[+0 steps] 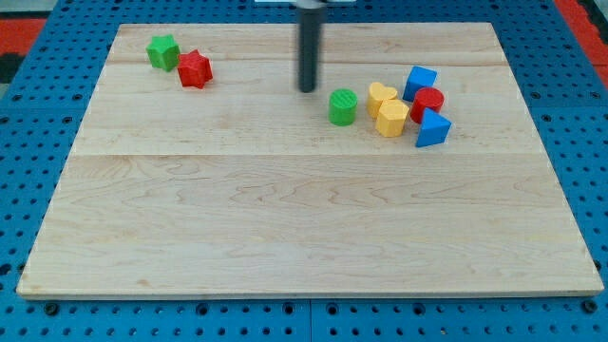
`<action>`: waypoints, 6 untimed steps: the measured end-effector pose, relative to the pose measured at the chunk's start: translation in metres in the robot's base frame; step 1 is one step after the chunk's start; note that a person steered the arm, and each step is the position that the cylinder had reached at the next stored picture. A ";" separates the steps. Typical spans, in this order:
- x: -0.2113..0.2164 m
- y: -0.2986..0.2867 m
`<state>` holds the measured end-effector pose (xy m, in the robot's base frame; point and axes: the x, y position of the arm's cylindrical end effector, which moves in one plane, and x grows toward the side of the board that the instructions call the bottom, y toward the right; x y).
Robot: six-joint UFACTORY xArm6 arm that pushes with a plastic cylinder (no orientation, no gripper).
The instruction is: Move red star away from the green star
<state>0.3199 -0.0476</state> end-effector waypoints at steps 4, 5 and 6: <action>-0.089 -0.189; -0.069 -0.170; 0.008 -0.100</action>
